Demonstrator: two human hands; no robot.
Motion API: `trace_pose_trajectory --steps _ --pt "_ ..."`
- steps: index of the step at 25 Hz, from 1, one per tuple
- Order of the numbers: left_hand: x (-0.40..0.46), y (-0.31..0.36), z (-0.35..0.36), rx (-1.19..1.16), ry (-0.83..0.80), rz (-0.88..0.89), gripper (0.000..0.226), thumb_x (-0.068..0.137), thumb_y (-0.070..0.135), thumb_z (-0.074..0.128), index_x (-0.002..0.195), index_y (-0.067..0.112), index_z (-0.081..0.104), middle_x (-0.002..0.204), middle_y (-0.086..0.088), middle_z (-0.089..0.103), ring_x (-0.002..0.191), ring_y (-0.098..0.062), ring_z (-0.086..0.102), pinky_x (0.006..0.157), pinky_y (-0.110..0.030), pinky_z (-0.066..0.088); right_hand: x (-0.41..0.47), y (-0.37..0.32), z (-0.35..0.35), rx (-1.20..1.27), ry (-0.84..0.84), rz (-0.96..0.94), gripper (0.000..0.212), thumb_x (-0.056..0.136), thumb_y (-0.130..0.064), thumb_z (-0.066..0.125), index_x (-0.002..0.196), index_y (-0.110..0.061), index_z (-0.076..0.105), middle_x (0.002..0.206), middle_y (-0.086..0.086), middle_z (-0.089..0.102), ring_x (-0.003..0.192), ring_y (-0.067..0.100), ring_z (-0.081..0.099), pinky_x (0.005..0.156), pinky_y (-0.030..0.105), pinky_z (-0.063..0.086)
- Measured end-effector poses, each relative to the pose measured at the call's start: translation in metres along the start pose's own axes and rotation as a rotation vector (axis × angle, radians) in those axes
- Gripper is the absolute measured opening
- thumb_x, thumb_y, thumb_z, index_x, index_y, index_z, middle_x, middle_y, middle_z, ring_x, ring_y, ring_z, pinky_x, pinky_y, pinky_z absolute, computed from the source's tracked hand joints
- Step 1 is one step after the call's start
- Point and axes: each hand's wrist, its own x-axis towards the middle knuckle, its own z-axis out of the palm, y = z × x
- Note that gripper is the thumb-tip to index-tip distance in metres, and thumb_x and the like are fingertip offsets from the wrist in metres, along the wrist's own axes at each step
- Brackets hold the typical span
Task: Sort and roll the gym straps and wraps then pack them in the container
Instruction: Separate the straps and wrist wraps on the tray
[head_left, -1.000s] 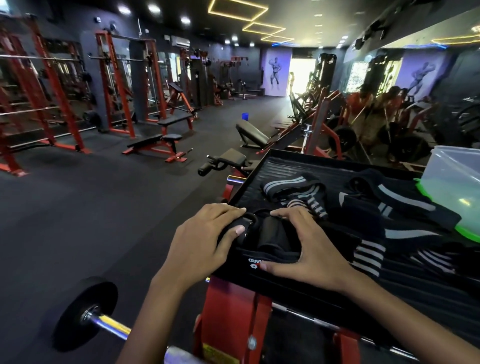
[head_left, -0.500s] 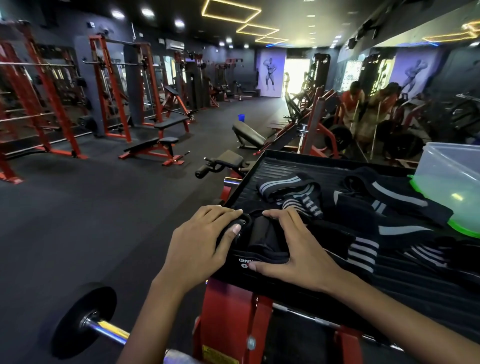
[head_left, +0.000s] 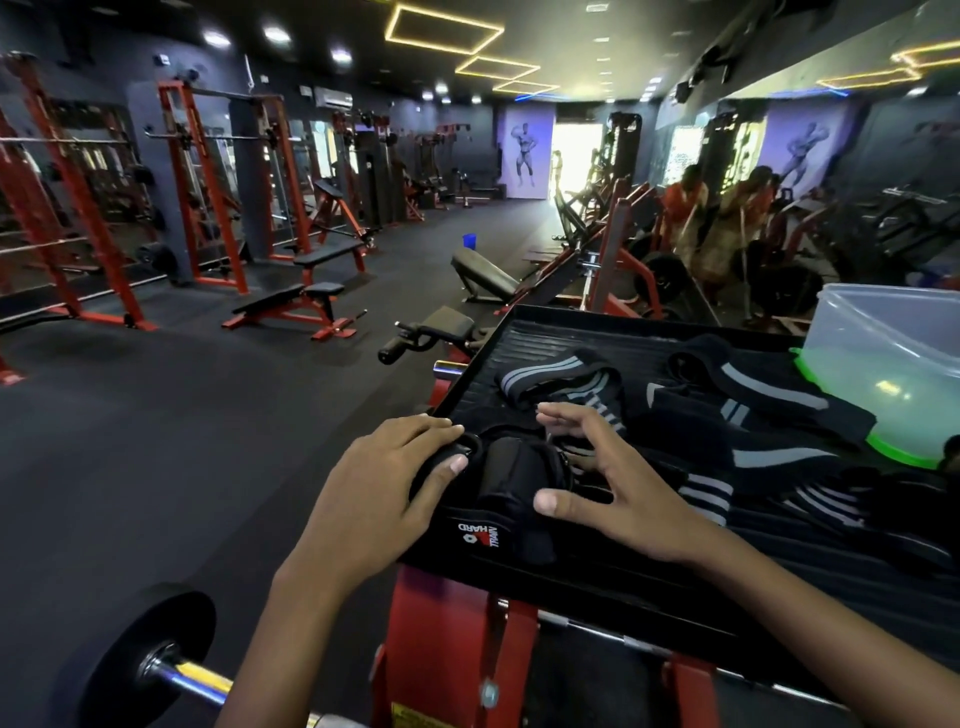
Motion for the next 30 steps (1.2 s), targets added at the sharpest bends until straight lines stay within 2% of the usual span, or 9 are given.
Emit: trace_pose_trajectory --steps 2,6,9,13,16,19,22,27,30 --pt "0.006 0.009 0.001 -0.043 0.02 0.027 0.048 0.092 0.053 0.037 0.123 0.027 0.063 0.127 0.016 0.059 0.125 -0.001 0.047 0.099 -0.022 0.04 -0.002 0.006 -0.005 0.065 0.031 0.031 0.062 0.084 -0.058 0.056 0.138 -0.032 0.039 0.138 -0.015 0.048 0.133 0.002 0.041 0.107 0.031 0.039" --pt "0.021 0.036 0.008 -0.18 0.015 0.094 0.042 0.09 0.051 0.043 0.119 0.028 0.065 0.124 0.02 0.058 0.125 0.005 0.045 0.101 -0.014 0.036 -0.01 0.031 -0.022 0.065 0.038 0.152 0.049 0.093 -0.059 0.039 0.134 -0.033 0.047 0.13 -0.016 0.056 0.126 -0.001 0.047 0.107 0.031 0.037" --pt "0.035 0.055 0.017 -0.194 -0.027 0.158 0.041 0.09 0.049 0.045 0.116 0.027 0.066 0.122 0.018 0.058 0.121 0.004 0.046 0.1 -0.01 0.034 -0.014 0.053 -0.037 -0.27 -0.067 0.131 0.033 0.1 -0.031 0.049 0.131 -0.021 0.054 0.127 -0.009 0.059 0.119 0.002 0.051 0.103 0.026 0.038" --pt "0.06 0.08 0.029 -0.06 -0.133 0.205 0.039 0.092 0.052 0.046 0.122 0.031 0.06 0.125 0.021 0.052 0.119 0.0 0.045 0.093 -0.019 0.041 -0.013 0.079 -0.054 -0.611 -0.147 0.056 0.033 0.096 -0.007 0.047 0.127 -0.01 0.057 0.129 0.002 0.054 0.121 0.015 0.043 0.098 0.008 0.022" --pt "0.093 0.081 0.038 -0.037 -0.245 0.165 0.038 0.092 0.048 0.053 0.126 0.031 0.055 0.127 0.016 0.051 0.121 -0.006 0.045 0.096 -0.03 0.044 -0.008 0.09 -0.075 -0.714 -0.079 0.047 0.03 0.096 -0.009 0.049 0.124 -0.007 0.059 0.126 0.005 0.055 0.12 0.019 0.043 0.1 0.015 0.027" --pt "0.139 0.064 0.058 0.103 -0.529 0.08 0.06 0.089 0.049 0.058 0.14 0.023 0.04 0.139 -0.001 0.042 0.127 -0.023 0.044 0.103 -0.043 0.04 -0.004 0.101 -0.089 -0.801 -0.056 0.011 0.025 0.094 -0.014 0.054 0.117 -0.006 0.062 0.12 0.007 0.057 0.115 0.023 0.048 0.101 0.029 0.039" --pt "0.173 0.052 0.083 0.227 -0.784 -0.015 0.082 0.086 0.046 0.065 0.149 0.02 0.019 0.148 -0.01 0.025 0.13 -0.034 0.042 0.108 -0.046 0.036 0.001 0.112 -0.102 -0.916 -0.084 -0.011 0.022 0.092 -0.017 0.058 0.111 -0.005 0.062 0.117 0.01 0.057 0.112 0.026 0.049 0.096 0.039 0.044" --pt "0.191 0.037 0.12 0.288 -0.963 -0.089 0.102 0.082 0.045 0.07 0.153 0.03 -0.002 0.156 -0.015 0.009 0.141 -0.035 0.027 0.113 -0.047 0.03 -0.007 0.122 -0.117 -1.032 0.023 -0.032 0.033 0.075 -0.015 0.077 0.104 -0.007 0.064 0.111 0.012 0.062 0.102 0.031 0.06 0.086 0.045 0.053" --pt "0.203 0.036 0.129 0.163 -0.96 -0.076 0.091 0.084 0.041 0.069 0.153 0.03 0.011 0.154 -0.011 0.017 0.141 -0.03 0.028 0.115 -0.043 0.029 -0.012 0.114 -0.122 -1.067 0.031 0.011 0.06 0.081 -0.044 0.07 0.133 -0.019 0.052 0.143 0.007 0.045 0.133 0.027 0.041 0.11 0.056 0.032"
